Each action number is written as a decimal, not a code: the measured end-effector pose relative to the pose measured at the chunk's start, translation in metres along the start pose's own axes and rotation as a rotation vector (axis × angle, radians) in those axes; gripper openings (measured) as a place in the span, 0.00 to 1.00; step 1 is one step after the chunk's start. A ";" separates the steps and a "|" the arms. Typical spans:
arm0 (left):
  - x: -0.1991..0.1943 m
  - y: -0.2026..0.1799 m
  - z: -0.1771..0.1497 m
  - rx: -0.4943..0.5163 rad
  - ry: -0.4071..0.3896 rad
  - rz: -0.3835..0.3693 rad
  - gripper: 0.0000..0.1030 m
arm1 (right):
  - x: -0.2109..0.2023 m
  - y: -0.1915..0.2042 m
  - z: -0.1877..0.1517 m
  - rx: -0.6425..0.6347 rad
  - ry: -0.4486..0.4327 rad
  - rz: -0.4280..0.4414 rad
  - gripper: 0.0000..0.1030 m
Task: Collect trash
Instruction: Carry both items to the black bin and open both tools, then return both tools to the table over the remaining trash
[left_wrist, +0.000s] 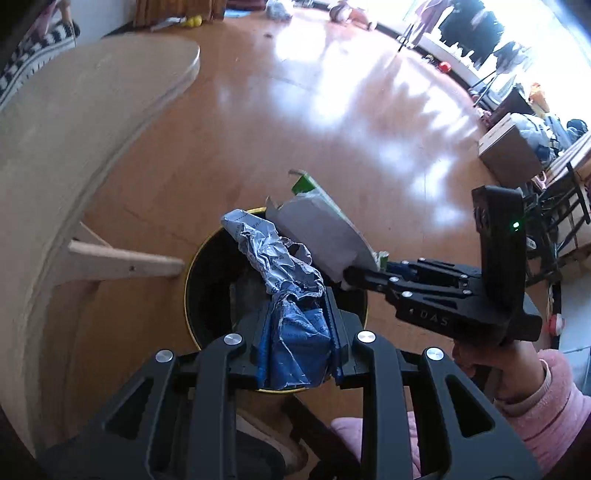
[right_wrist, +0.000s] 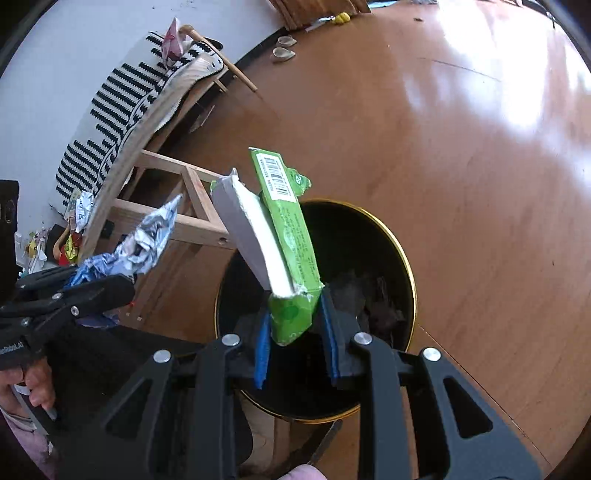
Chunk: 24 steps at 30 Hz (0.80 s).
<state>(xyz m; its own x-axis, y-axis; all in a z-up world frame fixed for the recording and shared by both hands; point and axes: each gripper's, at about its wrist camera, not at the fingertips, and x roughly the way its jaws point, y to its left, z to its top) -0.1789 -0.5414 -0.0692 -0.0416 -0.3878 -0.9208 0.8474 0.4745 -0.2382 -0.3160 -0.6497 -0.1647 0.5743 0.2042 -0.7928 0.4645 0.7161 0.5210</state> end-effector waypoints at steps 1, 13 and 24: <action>0.002 0.000 0.002 -0.001 0.004 0.001 0.23 | 0.000 0.000 -0.001 -0.002 0.002 0.001 0.24; 0.002 0.005 0.001 -0.009 0.027 0.005 0.24 | 0.001 -0.001 0.004 0.010 0.012 0.018 0.24; -0.037 0.032 0.002 -0.132 -0.130 0.000 0.93 | 0.006 0.038 -0.004 -0.271 0.050 -0.170 0.93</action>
<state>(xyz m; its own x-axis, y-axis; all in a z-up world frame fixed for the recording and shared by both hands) -0.1496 -0.5134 -0.0422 0.0343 -0.4826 -0.8752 0.7702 0.5707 -0.2846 -0.2978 -0.6186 -0.1514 0.4666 0.0946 -0.8794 0.3506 0.8930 0.2821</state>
